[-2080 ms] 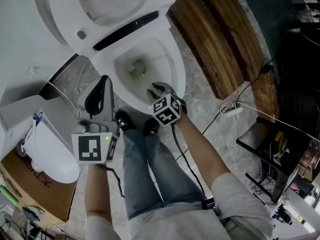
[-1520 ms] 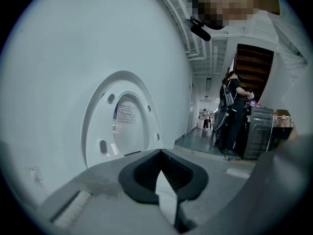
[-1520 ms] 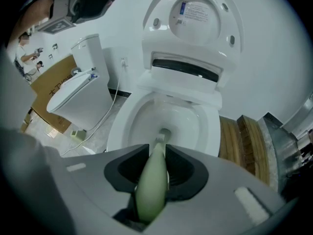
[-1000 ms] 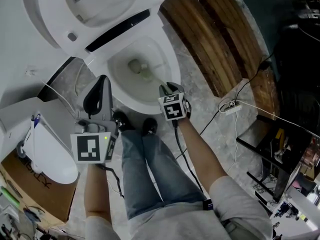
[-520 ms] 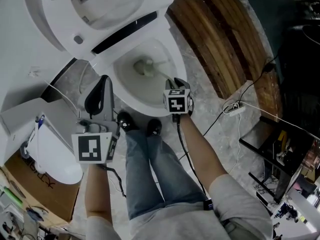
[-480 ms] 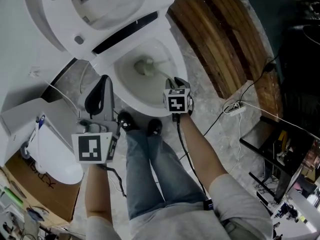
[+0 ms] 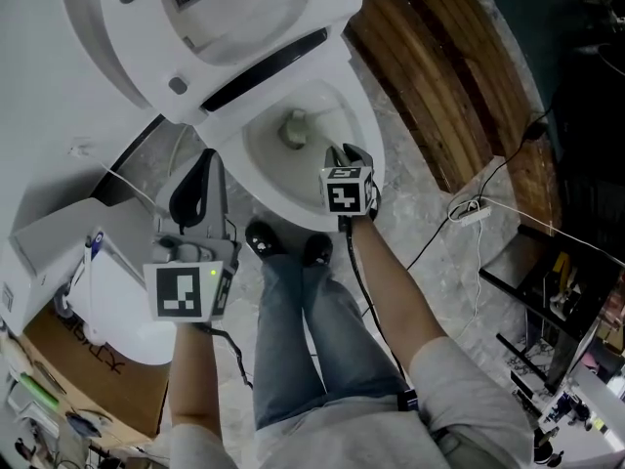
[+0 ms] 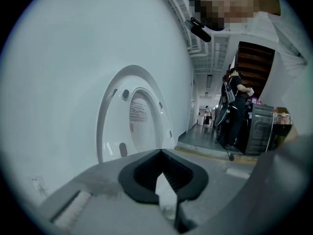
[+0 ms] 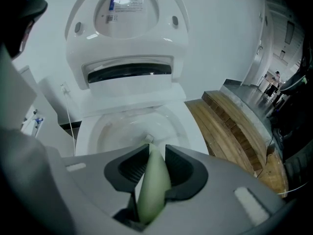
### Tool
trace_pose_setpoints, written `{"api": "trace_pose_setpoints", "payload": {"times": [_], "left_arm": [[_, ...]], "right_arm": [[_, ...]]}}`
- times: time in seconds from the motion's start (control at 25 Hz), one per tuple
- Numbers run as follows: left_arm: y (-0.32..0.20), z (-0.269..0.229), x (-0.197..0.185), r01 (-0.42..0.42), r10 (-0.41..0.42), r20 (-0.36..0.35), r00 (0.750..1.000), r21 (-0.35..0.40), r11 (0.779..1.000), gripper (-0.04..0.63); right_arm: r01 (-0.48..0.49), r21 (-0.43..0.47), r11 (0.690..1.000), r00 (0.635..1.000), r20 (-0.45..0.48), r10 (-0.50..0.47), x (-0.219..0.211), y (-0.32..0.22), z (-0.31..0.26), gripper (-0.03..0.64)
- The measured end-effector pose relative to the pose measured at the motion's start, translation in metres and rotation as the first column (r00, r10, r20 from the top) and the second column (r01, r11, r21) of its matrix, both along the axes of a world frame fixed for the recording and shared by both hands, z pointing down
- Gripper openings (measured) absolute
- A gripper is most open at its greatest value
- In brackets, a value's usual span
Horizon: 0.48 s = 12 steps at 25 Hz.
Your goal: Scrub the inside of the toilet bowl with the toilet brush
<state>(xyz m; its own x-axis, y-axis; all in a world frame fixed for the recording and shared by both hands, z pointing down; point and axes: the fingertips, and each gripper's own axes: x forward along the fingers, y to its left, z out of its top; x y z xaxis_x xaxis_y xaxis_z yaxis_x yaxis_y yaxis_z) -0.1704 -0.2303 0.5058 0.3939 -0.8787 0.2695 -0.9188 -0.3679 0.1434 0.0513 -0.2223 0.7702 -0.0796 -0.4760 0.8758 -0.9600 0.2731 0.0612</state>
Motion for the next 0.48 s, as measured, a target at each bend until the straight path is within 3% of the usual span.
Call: {"api": "trace_pose_setpoints", "payload": {"times": [0.48], "left_arm": [[-0.009,0.005,-0.020,-0.079,0.079,-0.003,0.997,-0.005,0.997,0.005]], "right_arm": [[0.058,0.001,0.998,0.997,0.050,-0.058,-0.048,0.017,0.002,0.103]]}}
